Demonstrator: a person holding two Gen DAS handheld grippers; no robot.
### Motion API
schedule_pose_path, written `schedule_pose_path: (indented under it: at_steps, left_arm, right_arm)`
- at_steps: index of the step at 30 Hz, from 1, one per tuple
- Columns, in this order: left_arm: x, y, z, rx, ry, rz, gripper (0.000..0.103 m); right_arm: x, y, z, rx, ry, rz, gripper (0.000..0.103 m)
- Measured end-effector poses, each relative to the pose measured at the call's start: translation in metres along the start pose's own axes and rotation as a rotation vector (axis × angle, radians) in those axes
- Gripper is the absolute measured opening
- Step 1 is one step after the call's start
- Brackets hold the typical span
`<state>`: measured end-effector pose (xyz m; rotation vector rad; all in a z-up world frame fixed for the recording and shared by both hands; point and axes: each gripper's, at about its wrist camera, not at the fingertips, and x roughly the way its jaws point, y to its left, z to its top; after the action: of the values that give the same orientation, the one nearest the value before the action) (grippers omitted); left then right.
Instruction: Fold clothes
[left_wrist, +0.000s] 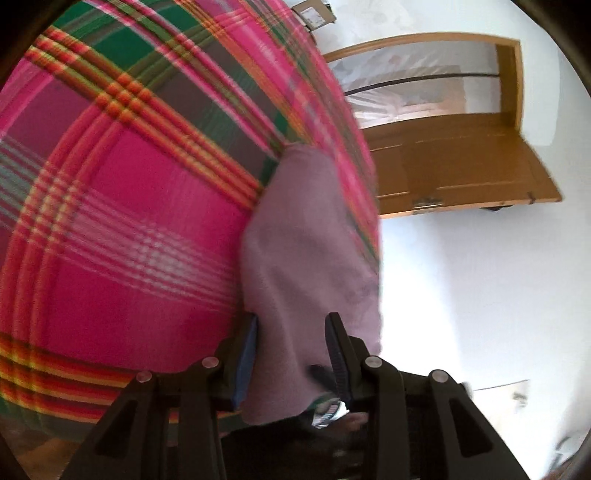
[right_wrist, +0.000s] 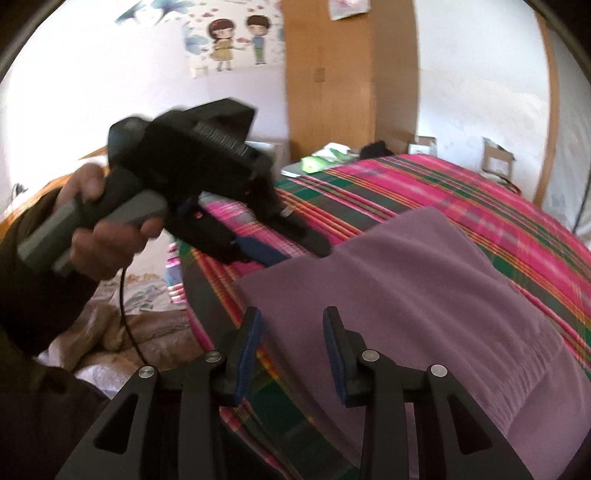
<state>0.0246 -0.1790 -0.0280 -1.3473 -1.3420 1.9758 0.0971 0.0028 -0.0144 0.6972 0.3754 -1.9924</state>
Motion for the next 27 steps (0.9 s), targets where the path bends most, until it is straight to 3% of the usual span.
schedule_pose_path:
  at_steps: [8,18,25,27]
  left_arm:
    - [0.002,-0.02,0.009,0.039,0.007,0.01,0.037]
    - [0.0,-0.015,0.012,0.018,0.013,0.008,0.037]
    - [-0.004,-0.01,0.012,0.028,0.024,0.018,0.037]
    - [-0.006,-0.008,0.013,0.028,0.017,0.022,0.037]
  right_arm:
    - [0.0,0.026,0.0,-0.137,-0.077,-0.146,0.036]
    - [0.036,0.036,0.004,-0.193,0.003,-0.334,0.037]
    - [0.049,0.024,0.007,-0.122,0.032,-0.319,0.035]
    - [0.048,0.021,0.006,-0.101,0.033,-0.316,0.027]
